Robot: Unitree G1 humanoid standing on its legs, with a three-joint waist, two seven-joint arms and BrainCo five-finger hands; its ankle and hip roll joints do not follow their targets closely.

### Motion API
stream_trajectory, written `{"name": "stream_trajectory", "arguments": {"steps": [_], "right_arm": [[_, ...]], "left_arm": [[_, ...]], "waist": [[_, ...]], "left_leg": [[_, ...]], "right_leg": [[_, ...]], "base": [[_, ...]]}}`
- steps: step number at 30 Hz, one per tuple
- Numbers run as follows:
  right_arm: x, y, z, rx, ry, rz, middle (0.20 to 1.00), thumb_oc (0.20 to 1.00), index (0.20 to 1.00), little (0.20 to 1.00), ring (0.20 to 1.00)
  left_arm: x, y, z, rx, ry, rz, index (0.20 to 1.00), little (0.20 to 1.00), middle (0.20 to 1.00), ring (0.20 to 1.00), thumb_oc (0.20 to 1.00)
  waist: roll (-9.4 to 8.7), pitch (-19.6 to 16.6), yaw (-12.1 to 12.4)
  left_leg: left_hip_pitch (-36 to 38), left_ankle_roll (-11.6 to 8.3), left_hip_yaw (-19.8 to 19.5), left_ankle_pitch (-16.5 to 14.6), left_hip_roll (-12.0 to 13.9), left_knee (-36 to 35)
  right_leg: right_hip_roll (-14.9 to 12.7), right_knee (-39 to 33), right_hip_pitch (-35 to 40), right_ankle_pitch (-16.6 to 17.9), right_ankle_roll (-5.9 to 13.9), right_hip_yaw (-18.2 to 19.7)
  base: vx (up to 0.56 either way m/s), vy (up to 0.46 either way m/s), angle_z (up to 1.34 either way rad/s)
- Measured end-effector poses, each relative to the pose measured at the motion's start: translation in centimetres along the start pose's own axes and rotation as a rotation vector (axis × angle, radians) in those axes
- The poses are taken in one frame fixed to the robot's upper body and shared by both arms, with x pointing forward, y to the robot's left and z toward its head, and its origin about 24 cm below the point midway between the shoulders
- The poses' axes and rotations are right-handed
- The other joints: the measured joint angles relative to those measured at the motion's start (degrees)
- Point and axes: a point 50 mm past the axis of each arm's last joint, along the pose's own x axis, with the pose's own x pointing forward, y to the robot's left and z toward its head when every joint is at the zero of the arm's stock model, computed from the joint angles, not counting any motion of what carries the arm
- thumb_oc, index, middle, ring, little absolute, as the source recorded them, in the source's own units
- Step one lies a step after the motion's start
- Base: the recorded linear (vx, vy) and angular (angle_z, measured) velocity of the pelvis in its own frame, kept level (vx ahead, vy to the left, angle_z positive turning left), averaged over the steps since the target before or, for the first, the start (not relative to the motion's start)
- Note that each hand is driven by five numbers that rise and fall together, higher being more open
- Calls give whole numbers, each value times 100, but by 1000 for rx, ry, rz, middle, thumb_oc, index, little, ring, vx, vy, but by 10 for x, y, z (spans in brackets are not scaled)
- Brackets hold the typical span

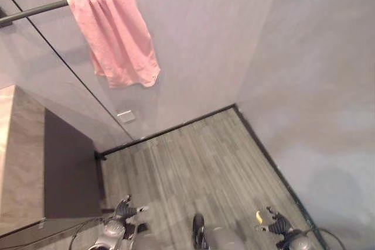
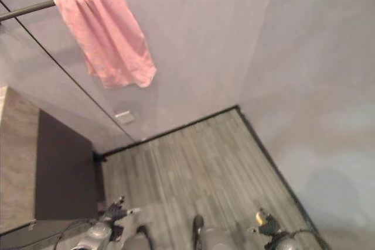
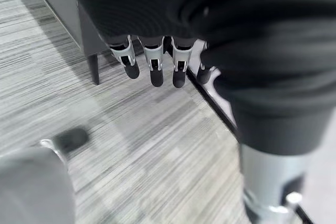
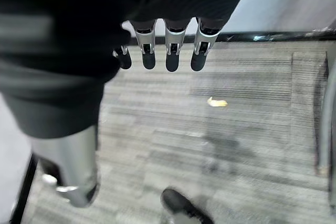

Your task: Put brush and paste in cup on sink, flatten towel.

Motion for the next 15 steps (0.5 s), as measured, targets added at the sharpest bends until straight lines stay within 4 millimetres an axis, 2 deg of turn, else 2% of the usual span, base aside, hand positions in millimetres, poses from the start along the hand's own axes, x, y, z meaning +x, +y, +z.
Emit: {"name": "stream_trajectory", "arguments": {"steps": [1,2,3,4,5,6,8,9,12,13,15], "right_arm": [[2,0,4,-4,-15,2,1000,1000,1000,1000,1000],[3,-1,6,-4,-15,-3,1000,1000,1000,1000,1000],[1,-9,4,-26,-18,-24,1000,1000,1000,1000,1000],[-1,-6,-3,-21,9,-26,1000,1000,1000,1000,1000],[-2,-3,-6,-29,17,-14,1000,1000,1000,1000,1000],[-3,-1,-9,-35,31,-7,1000,1000,1000,1000,1000],[-4,1,-15,-61,56,1,1000,1000,1000,1000,1000],[-4,3,-14,-71,51,6,1000,1000,1000,1000,1000],[1,8,0,-89,6,23,1000,1000,1000,1000,1000],[1,14,1,-124,5,48,1000,1000,1000,1000,1000],[1,17,1,-156,3,64,1000,1000,1000,1000,1000]], "left_arm": [[1,1,2,-8,-4,4,1000,1000,1000,1000,1000],[1,-2,3,-13,-5,-3,1000,1000,1000,1000,1000],[1,-8,4,-31,-10,-12,1000,1000,1000,1000,1000],[1,-13,6,-30,-11,-27,1000,1000,1000,1000,1000],[1,-12,5,-30,-9,-25,1000,1000,1000,1000,1000],[-1,-10,-1,-37,6,-16,1000,1000,1000,1000,1000],[-1,-9,-2,-40,12,-12,1000,1000,1000,1000,1000],[0,-6,0,-41,6,-4,1000,1000,1000,1000,1000],[1,-2,1,-38,4,11,1000,1000,1000,1000,1000],[2,-3,4,-34,2,10,1000,1000,1000,1000,1000],[2,-4,4,-33,3,6,1000,1000,1000,1000,1000]], "waist": [[-37,66,50],[56,145,33],[146,184,41],[139,174,-60],[68,103,-39],[8,44,1],[-33,18,-39],[-56,-9,-57],[-166,-82,-30],[-170,-94,-57],[-95,-150,-50]], "left_leg": [[-48,-60,10,41,21,-210],[-142,-106,20,69,188,-302],[-318,-258,221,155,557,-287],[-463,-165,755,240,737,-234],[-460,-145,991,228,639,-126],[-365,-111,909,213,424,-168],[-308,-108,828,213,144,-101],[-339,-77,888,196,-65,-6],[-481,442,1110,83,-431,235],[-458,678,1235,84,-597,210],[-443,959,1345,119,-606,227]], "right_leg": [[51,-93,32,-77,194,-29],[103,101,43,-337,421,-258],[22,1004,-241,-666,-292,-186],[233,865,-60,-708,-208,-128],[228,717,-15,-679,-83,-15],[190,479,216,-547,16,57],[218,248,413,-355,-157,211],[243,155,502,-338,-176,351],[129,68,498,-314,-130,596],[95,55,563,-349,-72,615],[120,53,637,-426,52,609]], "base": [[282,203,-46],[271,235,-48],[379,370,-23],[380,371,-25],[353,368,-32],[161,164,-49],[141,252,-50],[78,245,-62],[67,211,-62],[68,141,-43],[56,134,-18]]}}
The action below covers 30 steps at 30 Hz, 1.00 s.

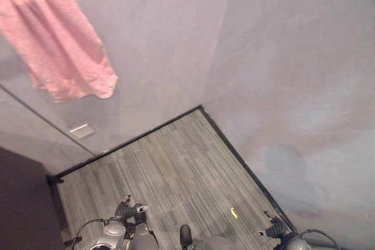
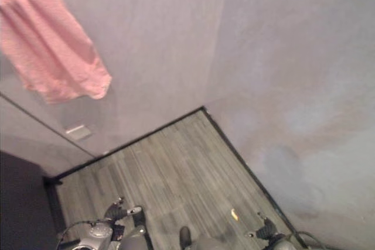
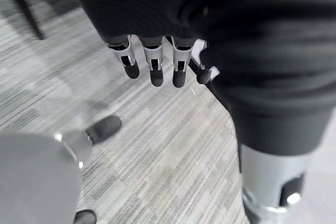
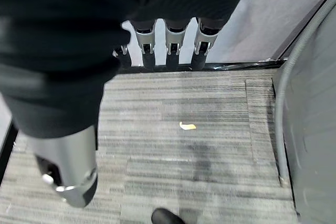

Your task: Put brush and paste in cup on sink, flatten towel.

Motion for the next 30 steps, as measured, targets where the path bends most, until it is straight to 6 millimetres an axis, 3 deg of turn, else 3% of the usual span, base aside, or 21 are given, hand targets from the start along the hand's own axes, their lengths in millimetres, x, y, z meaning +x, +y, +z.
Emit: {"name": "stream_trajectory", "arguments": {"steps": [1,2,3,5,7,9,12,17,20,23,28,30], "right_arm": [[-1,10,0,4,-2,26,1000,1000,1000,1000,1000],[-2,12,1,8,-5,30,1000,1000,1000,1000,1000],[-2,15,1,12,-3,35,1000,1000,1000,1000,1000],[-1,14,4,13,-17,32,1000,1000,1000,1000,1000],[-1,19,6,24,-22,42,1000,1000,1000,1000,1000],[-2,27,9,39,-31,61,1000,1000,1000,1000,1000],[-3,29,5,42,-14,68,1000,1000,1000,1000,1000],[-4,30,3,45,-8,79,1000,1000,1000,1000,1000],[-6,34,-5,45,20,89,1000,1000,1000,1000,1000],[-6,33,-7,49,31,87,1000,1000,1000,1000,1000],[-6,33,-10,48,45,87,1000,1000,1000,1000,1000],[-5,31,-8,49,43,82,1000,1000,1000,1000,1000]], "left_arm": [[2,2,6,6,-17,4,1000,1000,1000,1000,1000],[2,2,8,6,-21,4,1000,1000,1000,1000,1000],[2,1,7,6,-19,2,1000,1000,1000,1000,1000],[0,1,-2,8,3,2,1000,1000,1000,1000,1000],[-2,1,-6,31,12,1,1000,1000,1000,1000,1000],[-3,8,-11,46,24,14,1000,1000,1000,1000,1000],[-7,4,-23,48,55,0,1000,1000,1000,1000,1000],[-9,0,-27,58,65,-12,1000,1000,1000,1000,1000],[-9,-1,-27,67,66,-18,1000,1000,1000,1000,1000],[-10,6,-34,91,92,-7,1000,1000,1000,1000,1000],[-11,8,-35,129,92,-21,1000,1000,1000,1000,1000],[-10,6,-34,133,91,-31,1000,1000,1000,1000,1000]], "waist": [[-45,-27,-12],[-42,-28,-14],[-3,-24,-7],[-42,-260,14],[-122,-341,29],[-185,-383,60],[-95,-541,155],[-152,-636,150],[-203,-685,142],[-263,-744,165],[-173,-776,174],[-104,-718,165]], "left_leg": [[158,187,7,-126,-95,-43],[228,246,5,-167,-122,-80],[380,421,28,-294,-211,-101],[387,533,145,-498,-380,-66],[457,547,132,-510,-620,-184],[557,530,119,-490,-702,-265],[671,411,111,-443,-680,-462],[680,396,81,-453,-677,-483],[717,404,-26,-466,-705,-487],[720,469,-24,-515,-829,-488],[683,546,-51,-571,-957,-489],[660,584,-56,-606,-986,-482]], "right_leg": [[-100,181,18,-101,318,-5],[-131,322,2,-137,457,1],[-269,709,-48,-389,694,-5],[-937,889,-172,-462,768,-134],[-1619,798,-153,-243,1168,-105],[-1866,631,-68,62,1512,8],[-1794,563,51,92,1518,-102],[-1787,673,25,93,1518,-121],[-1794,1098,-110,93,1518,-88],[-1882,1780,-463,162,1593,182],[-1976,1953,-601,403,1667,194],[-1946,2352,-797,591,1575,174]], "base": [[23,86,5],[80,169,14],[69,106,-6],[77,107,-11],[48,63,13],[38,68,9],[53,58,-3],[43,40,5],[35,55,15],[61,123,7],[50,156,6],[39,192,16]]}}
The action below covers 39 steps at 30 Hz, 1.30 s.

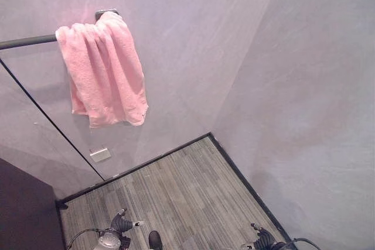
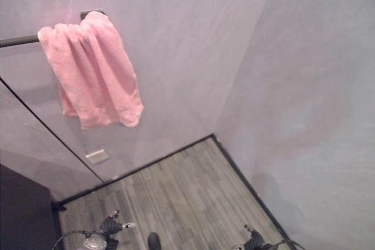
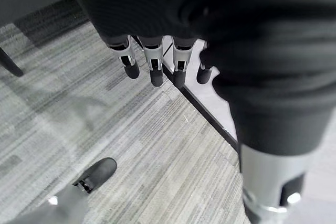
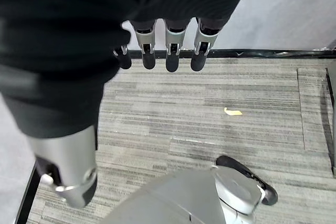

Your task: Put brush and paste in cup on sink, flatten towel.

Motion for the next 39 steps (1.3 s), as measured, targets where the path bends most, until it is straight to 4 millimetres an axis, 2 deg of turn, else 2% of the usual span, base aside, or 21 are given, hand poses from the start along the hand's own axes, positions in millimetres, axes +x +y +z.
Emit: {"name": "stream_trajectory", "arguments": {"steps": [3,4,5,7,9,10,13,15,16,17,19,24,25,28,30,32,33,35,37,38,39], "right_arm": [[0,-2,-2,5,10,-9,1000,1000,1000,1000,1000],[0,-3,-1,6,9,-13,1000,1000,1000,1000,1000],[1,-6,2,11,1,-21,1000,1000,1000,1000,1000],[2,-8,4,23,-5,-28,1000,1000,1000,1000,1000],[2,-7,6,23,-15,-22,1000,1000,1000,1000,1000],[3,-7,11,24,-35,-24,1000,1000,1000,1000,1000],[2,-3,12,18,-44,-7,1000,1000,1000,1000,1000],[0,3,8,11,-38,10,1000,1000,1000,1000,1000],[0,6,7,14,-33,16,1000,1000,1000,1000,1000],[-2,9,3,12,-25,26,1000,1000,1000,1000,1000],[-2,12,2,11,-21,33,1000,1000,1000,1000,1000],[0,11,4,5,-17,34,1000,1000,1000,1000,1000],[3,5,11,-1,-36,19,1000,1000,1000,1000,1000],[8,-9,29,1,-82,-20,1000,1000,1000,1000,1000],[8,-15,27,-3,-79,-32,1000,1000,1000,1000,1000],[8,-18,25,-5,-74,-40,1000,1000,1000,1000,1000],[6,-16,21,2,-64,-44,1000,1000,1000,1000,1000],[5,-14,15,10,-48,-44,1000,1000,1000,1000,1000],[6,-23,17,0,-47,-76,1000,1000,1000,1000,1000],[7,-28,19,0,-48,-89,1000,1000,1000,1000,1000],[7,-30,18,-4,-45,-95,1000,1000,1000,1000,1000]], "left_arm": [[0,-5,2,-5,-6,-18,1000,1000,1000,1000,1000],[0,-5,2,-4,-6,-18,1000,1000,1000,1000,1000],[0,-2,2,0,-5,-13,1000,1000,1000,1000,1000],[1,4,6,-2,-15,2,1000,1000,1000,1000,1000],[2,7,7,-1,-17,10,1000,1000,1000,1000,1000],[3,9,11,-3,-22,16,1000,1000,1000,1000,1000],[4,10,17,-12,-37,21,1000,1000,1000,1000,1000],[5,9,16,-34,-32,24,1000,1000,1000,1000,1000],[4,8,16,-34,-33,23,1000,1000,1000,1000,1000],[4,5,14,-40,-21,18,1000,1000,1000,1000,1000],[4,7,12,-37,-11,23,1000,1000,1000,1000,1000],[1,8,0,-41,15,34,1000,1000,1000,1000,1000],[1,8,-1,-41,16,35,1000,1000,1000,1000,1000],[1,5,2,-42,9,27,1000,1000,1000,1000,1000],[3,4,9,-46,-9,25,1000,1000,1000,1000,1000],[5,6,18,-48,-35,29,1000,1000,1000,1000,1000],[7,9,31,-45,-73,33,1000,1000,1000,1000,1000],[10,11,48,-46,-124,38,1000,1000,1000,1000,1000],[10,8,54,-34,-149,26,1000,1000,1000,1000,1000],[10,5,54,-21,-146,17,1000,1000,1000,1000,1000],[10,3,55,-19,-149,12,1000,1000,1000,1000,1000]], "waist": [[171,159,-12],[177,180,-9],[188,339,-12],[186,531,-7],[213,601,-20],[255,711,-62],[158,750,-161],[118,707,-202],[102,699,-186],[24,660,-211],[-29,629,-221],[-67,425,-147],[-72,421,-147],[9,500,-173],[13,536,-163],[-45,616,-160],[-152,698,-357],[-275,769,-490],[-161,866,-430],[-104,896,-451],[-42,913,-462]], "left_leg": [[61,170,-161,-117,-60,108],[70,180,-158,-126,-58,112],[185,410,-300,-144,-152,140],[411,550,-445,-202,-191,132],[495,622,-651,-178,-233,145],[513,663,-769,-197,-167,211],[560,483,-951,-265,-369,215],[544,396,-1072,-360,-465,229],[555,337,-1080,-393,-522,192],[648,279,-1212,-414,-599,222],[730,272,-1493,-410,-719,186],[1162,2,-2035,-557,-772,43],[1146,0,-2019,-558,-736,74],[1038,-124,-2004,-625,-678,344],[892,-287,-1993,-716,-706,750],[682,-619,-1818,-971,-683,1298],[375,-746,-903,-1185,-322,1731],[206,-777,-88,-1172,243,1639],[219,-1078,-482,-985,881,918],[224,-1299,-606,-780,1107,672],[232,-1336,-641,-667,1219,612]], "right_leg": [[69,1142,-622,921,-29,223],[65,1227,-666,936,8,245],[158,1749,-868,1255,-94,332],[405,2211,-977,1067,-74,-17],[744,2267,-1175,562,-21,-170],[1049,2202,-1320,95,-145,-261],[1181,1591,-1764,-90,-309,-733],[1258,236,-1645,-186,-349,-803],[1255,-7,-1669,-174,-369,-796],[1275,-1160,-1402,-57,-488,-761],[1302,-1791,-1238,116,-564,-420],[1378,-2137,-461,456,-988,-503],[1383,-2324,-372,578,-1180,-607],[1414,-2341,-239,511,-1352,-620],[1340,-2484,-75,478,-1377,-634],[1213,-2699,126,472,-1474,-717],[1032,-2810,212,476,-1546,-1085],[910,-2912,240,370,-1610,-1265],[1000,-2969,210,413,-1414,-1109],[1010,-3007,215,436,-1376,-1027],[999,-2994,215,437,-1356,-989]], "base": [[25,259,22],[58,189,20],[99,134,34],[123,85,41],[147,43,30],[80,16,49],[195,-64,53],[136,-57,42],[214,-115,67],[191,-101,56],[192,-138,67],[153,-157,69],[81,-99,43],[100,-101,26],[56,-45,33],[-32,45,59],[28,71,107],[91,80,94],[120,148,-9],[54,95,-34],[114,204,-57]]}}
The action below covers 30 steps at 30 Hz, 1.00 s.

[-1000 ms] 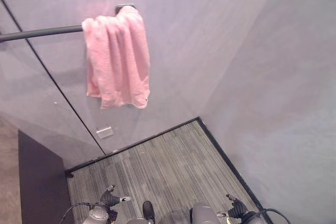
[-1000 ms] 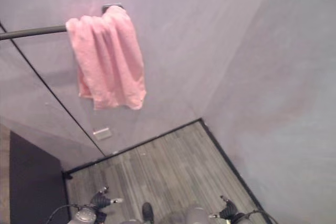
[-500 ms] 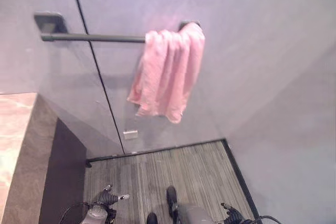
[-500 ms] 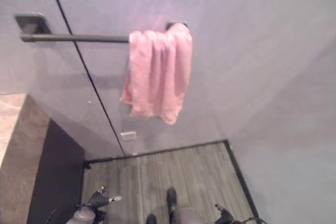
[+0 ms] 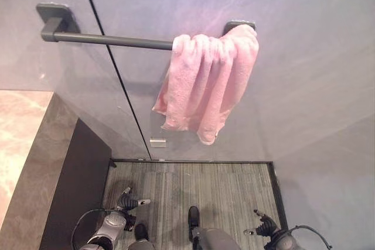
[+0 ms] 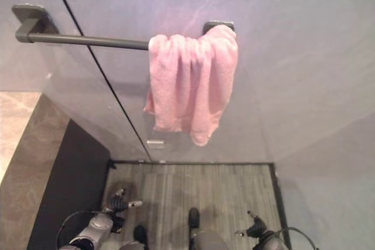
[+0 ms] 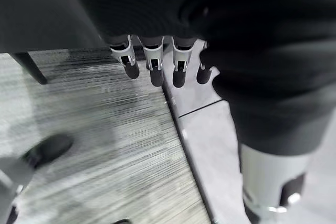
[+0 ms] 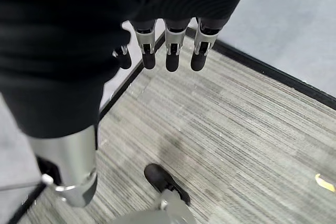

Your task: Put brush and paste in cup on sink, flatten towel.

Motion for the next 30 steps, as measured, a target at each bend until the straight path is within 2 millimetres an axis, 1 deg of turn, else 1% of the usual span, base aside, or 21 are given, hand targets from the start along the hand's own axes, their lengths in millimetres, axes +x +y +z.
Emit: {"name": "stream_trajectory", "arguments": {"steps": [1,2,3,4,5,6,7,9,11,13,15,17,20,21,23,24,26,30], "right_arm": [[0,-6,0,-9,-1,-11,1000,1000,1000,1000,1000],[0,-11,-3,-17,7,-22,1000,1000,1000,1000,1000],[-2,-17,-10,-17,27,-36,1000,1000,1000,1000,1000],[-3,-11,-14,-9,47,-23,1000,1000,1000,1000,1000],[-5,-7,-16,-4,50,-12,1000,1000,1000,1000,1000],[-7,2,-22,6,66,8,1000,1000,1000,1000,1000],[-9,10,-23,15,71,24,1000,1000,1000,1000,1000],[-10,18,-23,27,69,42,1000,1000,1000,1000,1000],[-9,28,-14,46,39,60,1000,1000,1000,1000,1000],[-7,31,-4,57,9,65,1000,1000,1000,1000,1000],[-4,29,3,62,-10,58,1000,1000,1000,1000,1000],[-3,27,4,64,-10,54,1000,1000,1000,1000,1000],[-4,28,-10,83,60,56,1000,1000,1000,1000,1000],[-6,28,-17,83,97,58,1000,1000,1000,1000,1000],[-6,28,-21,104,118,55,1000,1000,1000,1000,1000],[-7,28,-21,128,123,50,1000,1000,1000,1000,1000],[-7,27,-22,161,129,44,1000,1000,1000,1000,1000],[-6,25,-21,217,128,30,1000,1000,1000,1000,1000]], "left_arm": [[-1,-5,0,-8,0,-11,1000,1000,1000,1000,1000],[-2,-10,-3,-17,7,-22,1000,1000,1000,1000,1000],[-3,-17,-5,-24,12,-37,1000,1000,1000,1000,1000],[-4,-15,-6,-22,13,-34,1000,1000,1000,1000,1000],[-3,-13,-6,-17,11,-30,1000,1000,1000,1000,1000],[-3,-10,-6,-12,12,-22,1000,1000,1000,1000,1000],[-5,-6,-13,-5,28,-15,1000,1000,1000,1000,1000],[-7,-1,-18,9,41,-6,1000,1000,1000,1000,1000],[-9,4,-28,33,68,2,1000,1000,1000,1000,1000],[-11,2,-32,31,79,-3,1000,1000,1000,1000,1000],[-13,-2,-36,29,91,-12,1000,1000,1000,1000,1000],[-15,-5,-40,31,102,-23,1000,1000,1000,1000,1000],[-21,-18,-60,72,194,-65,1000,1000,1000,1000,1000],[-27,-27,-71,101,239,-102,1000,1000,1000,1000,1000],[-32,-36,-79,123,266,-137,1000,1000,1000,1000,1000],[-35,-42,-83,165,272,-172,1000,1000,1000,1000,1000],[-36,-45,-82,207,266,-196,1000,1000,1000,1000,1000],[-33,-48,-75,292,221,-228,1000,1000,1000,1000,1000]], "waist": [[153,17,22],[353,-26,-2],[563,-84,-34],[541,-146,-30],[489,-172,-39],[409,-231,-21],[376,-318,-31],[304,-397,-8],[237,-456,-6],[223,-480,6],[240,-518,19],[273,-568,19],[426,-828,0],[491,-988,-1],[512,-1061,-9],[523,-1142,-9],[532,-1253,-22],[437,-1402,-21]], "left_leg": [[99,101,-129,127,31,-122],[165,167,-120,201,25,-239],[254,212,-177,439,-30,-432],[451,227,-74,558,-225,-618],[488,293,-48,522,-357,-634],[571,403,67,454,-517,-629],[598,452,118,422,-633,-631],[629,497,195,394,-710,-621],[682,551,242,360,-790,-605],[698,568,302,349,-813,-604],[717,574,351,343,-815,-605],[728,577,369,338,-809,-606],[809,563,392,310,-787,-612],[837,573,496,257,-768,-632],[893,550,558,238,-743,-633],[884,543,621,234,-719,-635],[889,537,650,236,-675,-634],[881,525,646,247,-597,-634]], "right_leg": [[2,47,0,24,125,143],[31,35,20,46,227,205],[67,28,31,58,328,244],[-93,52,40,82,530,392],[-226,61,58,78,569,415],[-392,94,63,94,708,534],[-496,105,66,90,761,536],[-576,123,41,110,818,551],[-634,137,57,130,847,552],[-646,137,41,137,858,583],[-640,126,33,142,866,644],[-631,112,41,143,870,661],[-614,-32,162,152,880,675],[-595,-121,188,166,903,718],[-561,-179,219,193,929,802],[-534,-179,185,198,926,846],[-499,-191,166,207,910,856],[-436,-180,164,227,878,846]], "base": [[97,171,-58],[97,172,-63],[86,196,-58],[70,183,-39],[88,234,-38],[54,154,-18],[48,142,-21],[22,79,-17],[14,77,-14],[9,68,-10],[8,41,-13],[28,36,-7],[37,18,-8],[57,1,-20],[40,-12,-26],[42,-33,-23],[49,-45,-12],[7,-10,-1]]}}
